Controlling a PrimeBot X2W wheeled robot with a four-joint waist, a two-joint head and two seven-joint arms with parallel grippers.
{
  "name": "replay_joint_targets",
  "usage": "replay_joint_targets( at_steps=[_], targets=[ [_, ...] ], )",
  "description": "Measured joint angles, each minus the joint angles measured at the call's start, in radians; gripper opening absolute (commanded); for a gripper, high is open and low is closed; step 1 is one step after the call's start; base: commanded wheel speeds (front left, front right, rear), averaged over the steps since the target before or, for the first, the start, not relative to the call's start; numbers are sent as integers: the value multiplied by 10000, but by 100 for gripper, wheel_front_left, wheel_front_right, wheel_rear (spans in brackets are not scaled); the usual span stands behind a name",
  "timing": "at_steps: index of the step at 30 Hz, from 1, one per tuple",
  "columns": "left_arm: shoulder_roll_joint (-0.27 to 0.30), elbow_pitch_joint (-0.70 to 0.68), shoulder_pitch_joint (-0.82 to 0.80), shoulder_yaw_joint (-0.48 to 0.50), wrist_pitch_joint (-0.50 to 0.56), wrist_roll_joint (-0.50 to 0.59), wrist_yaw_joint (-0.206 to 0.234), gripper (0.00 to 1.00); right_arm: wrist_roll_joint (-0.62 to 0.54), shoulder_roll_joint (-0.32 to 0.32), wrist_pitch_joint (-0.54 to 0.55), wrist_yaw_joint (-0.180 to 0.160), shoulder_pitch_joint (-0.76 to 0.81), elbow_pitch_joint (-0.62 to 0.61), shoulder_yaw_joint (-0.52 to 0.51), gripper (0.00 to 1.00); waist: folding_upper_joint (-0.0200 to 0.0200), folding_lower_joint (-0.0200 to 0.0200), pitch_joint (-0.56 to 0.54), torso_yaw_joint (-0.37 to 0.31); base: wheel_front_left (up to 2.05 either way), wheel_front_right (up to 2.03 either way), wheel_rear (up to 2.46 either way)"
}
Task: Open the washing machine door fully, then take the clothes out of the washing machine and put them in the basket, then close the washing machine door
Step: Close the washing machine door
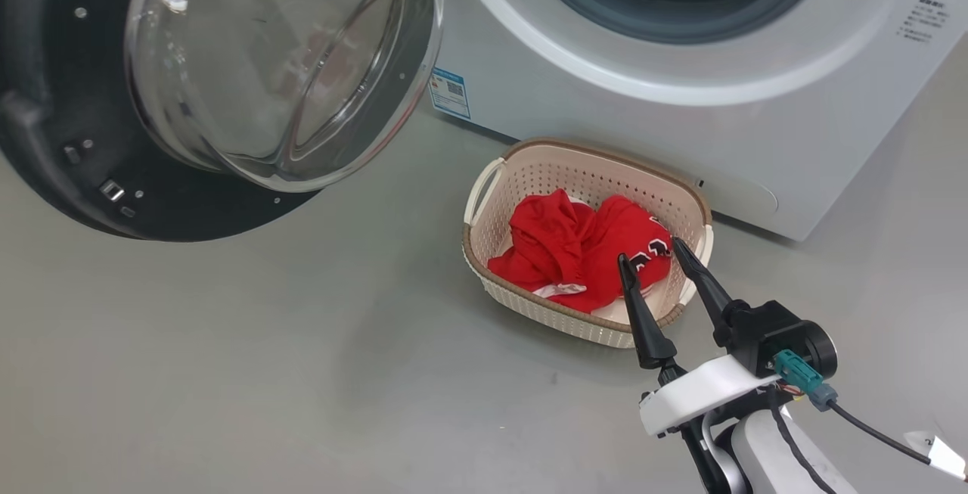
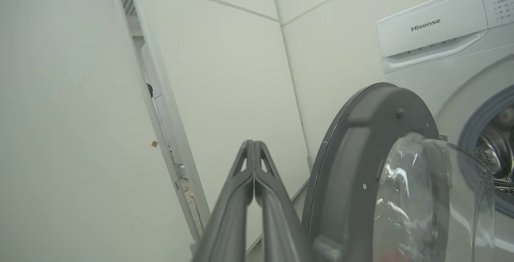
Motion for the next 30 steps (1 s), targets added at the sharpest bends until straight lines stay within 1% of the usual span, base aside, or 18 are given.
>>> replay_joint_targets(
  at_steps=[4,10,13,14,18,21,25,27,30],
  targets=[
    [105,826,-723,742,635,-1338,-4,0,-128,-27,2,2,-128,6,75,100,0,0,208,-197,0,0,0],
    [-10,2483,-1929,2011,1896,-3699,25,0,-159,-86,17,4,-363,29,92,100,0,0,471,-555,0,0,0],
    [-144,3359,-2476,2598,2531,-4606,322,0,-171,-96,17,12,-427,54,100,100,0,0,570,-748,0,0,0],
    [-144,3359,-2476,2598,2531,-4606,322,0,-171,-96,17,12,-427,54,100,100,0,0,570,-748,0,0,0],
    [-198,4449,-3290,3505,3352,-5885,846,0,-171,-98,17,17,-460,119,98,100,0,0,665,-1000,0,0,0],
    [-180,5064,-3906,4161,3781,-6533,1386,0,-171,-98,15,19,-525,155,96,100,0,0,713,-1164,0,0,0],
    [-38,5795,-4392,4717,4222,-6836,2119,0,-171,-96,15,19,-570,167,92,100,0,0,765,-1323,0,0,0],
    [84,6126,-4553,4924,4416,-7047,2305,0,-171,-96,15,21,-571,186,90,100,0,0,782,-1380,0,0,0],
    [178,6514,-4826,4993,4684,-7076,2303,0,-171,-100,15,19,-571,205,59,100,0,0,799,-1428,0,0,0]
  ],
)
